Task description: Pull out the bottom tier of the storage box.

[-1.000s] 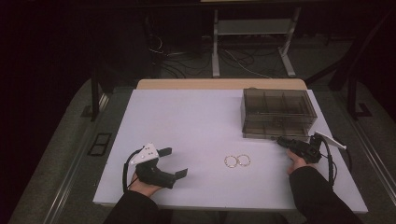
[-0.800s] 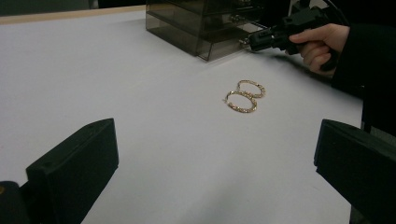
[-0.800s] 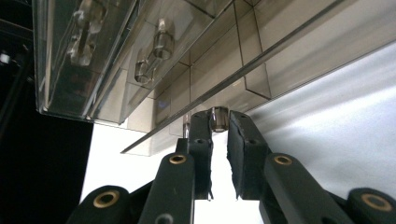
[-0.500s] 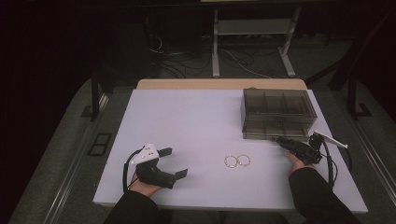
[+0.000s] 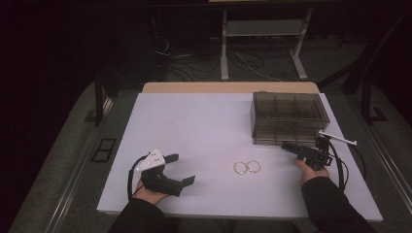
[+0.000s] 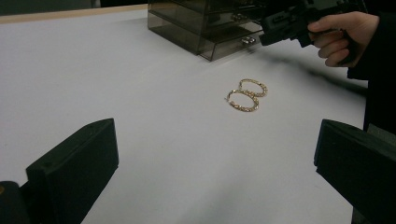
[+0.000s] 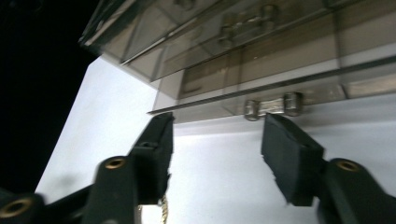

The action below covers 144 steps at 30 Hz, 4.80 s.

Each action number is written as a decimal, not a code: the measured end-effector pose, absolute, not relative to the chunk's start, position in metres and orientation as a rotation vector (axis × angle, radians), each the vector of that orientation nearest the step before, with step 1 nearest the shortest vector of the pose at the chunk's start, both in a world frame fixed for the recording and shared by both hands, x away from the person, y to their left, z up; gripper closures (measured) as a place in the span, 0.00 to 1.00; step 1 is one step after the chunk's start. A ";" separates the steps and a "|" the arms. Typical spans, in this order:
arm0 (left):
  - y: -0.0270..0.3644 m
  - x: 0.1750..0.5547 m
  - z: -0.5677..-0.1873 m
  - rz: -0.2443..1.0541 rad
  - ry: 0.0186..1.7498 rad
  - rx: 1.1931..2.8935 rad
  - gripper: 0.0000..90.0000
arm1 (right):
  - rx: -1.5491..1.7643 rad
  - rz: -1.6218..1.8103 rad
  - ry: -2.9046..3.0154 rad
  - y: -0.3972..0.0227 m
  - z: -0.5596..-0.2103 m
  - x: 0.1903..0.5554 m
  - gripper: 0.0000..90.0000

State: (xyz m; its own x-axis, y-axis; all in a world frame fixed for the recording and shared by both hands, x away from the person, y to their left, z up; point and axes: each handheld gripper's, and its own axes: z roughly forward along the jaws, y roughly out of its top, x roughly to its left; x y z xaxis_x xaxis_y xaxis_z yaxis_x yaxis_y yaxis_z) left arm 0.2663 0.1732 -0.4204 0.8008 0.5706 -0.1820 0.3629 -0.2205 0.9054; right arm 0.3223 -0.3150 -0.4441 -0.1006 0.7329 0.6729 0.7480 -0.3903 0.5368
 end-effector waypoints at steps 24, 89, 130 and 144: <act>0.172 0.265 -0.421 0.231 0.717 1.843 0.00 | -1.635 -1.270 -2.349 -0.309 -0.405 0.341 0.01; 0.172 0.265 -0.420 0.233 0.713 1.837 0.00 | -0.906 -1.118 -2.953 -0.300 -0.395 0.381 0.28; 0.171 0.265 -0.420 0.230 0.704 1.845 0.00 | -0.921 -0.998 -3.005 -0.286 -0.420 0.398 0.71; 0.171 0.265 -0.420 0.230 0.702 1.845 0.00 | -0.959 -0.979 -3.011 -0.290 -0.424 0.400 0.78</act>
